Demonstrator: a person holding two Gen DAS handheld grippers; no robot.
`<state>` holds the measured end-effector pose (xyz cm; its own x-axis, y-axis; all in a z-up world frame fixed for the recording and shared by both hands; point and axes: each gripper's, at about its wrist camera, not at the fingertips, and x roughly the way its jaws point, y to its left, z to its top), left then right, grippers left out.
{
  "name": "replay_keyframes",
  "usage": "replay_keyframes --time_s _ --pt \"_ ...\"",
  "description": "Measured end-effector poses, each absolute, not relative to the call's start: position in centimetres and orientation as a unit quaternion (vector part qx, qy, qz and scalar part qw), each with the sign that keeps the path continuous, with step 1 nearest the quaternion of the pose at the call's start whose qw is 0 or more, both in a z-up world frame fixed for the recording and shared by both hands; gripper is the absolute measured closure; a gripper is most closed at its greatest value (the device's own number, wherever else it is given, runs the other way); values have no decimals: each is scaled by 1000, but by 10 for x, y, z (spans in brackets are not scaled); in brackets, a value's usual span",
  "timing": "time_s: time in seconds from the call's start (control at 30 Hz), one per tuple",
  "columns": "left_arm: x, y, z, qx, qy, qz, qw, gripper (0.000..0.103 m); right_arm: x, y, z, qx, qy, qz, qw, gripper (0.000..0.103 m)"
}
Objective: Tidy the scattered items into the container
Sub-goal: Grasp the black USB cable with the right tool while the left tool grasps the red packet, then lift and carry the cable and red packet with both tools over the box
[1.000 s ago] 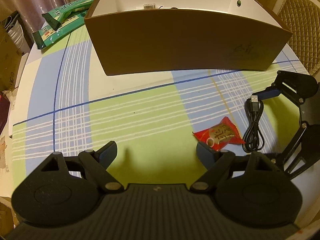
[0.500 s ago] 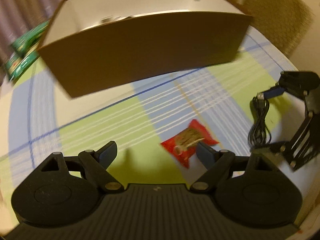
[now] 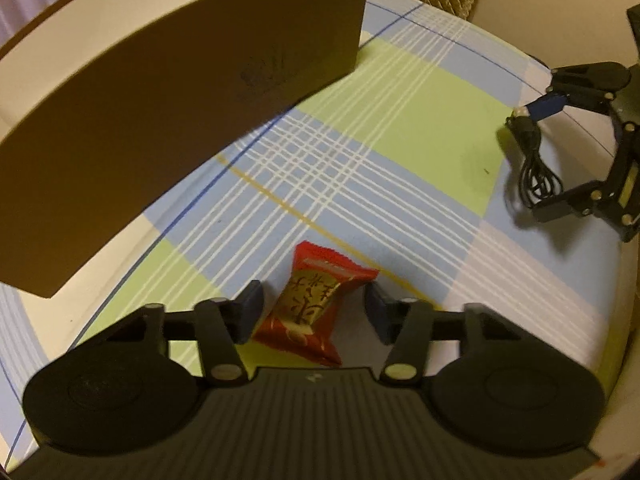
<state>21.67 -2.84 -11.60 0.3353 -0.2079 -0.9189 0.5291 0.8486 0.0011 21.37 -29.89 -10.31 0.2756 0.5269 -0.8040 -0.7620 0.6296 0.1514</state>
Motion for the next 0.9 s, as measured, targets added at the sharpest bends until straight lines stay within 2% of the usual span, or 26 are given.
replay_keyframes --time_s 0.07,0.27,0.6,0.9 --pt "216 -29 -119 148 529 -233 802 62 211 -301 -102 -129 442 404 791 9" --pt "214 -33 -119 136 524 -234 808 79 204 -302 -102 -123 444 396 794 9" --pt "204 -30 -103 106 510 -215 826 80 208 -295 -91 -122 431 407 796 9" --pt "208 -10 -46 89 455 -185 866 80 228 -274 -54 -136 379 447 799 9"
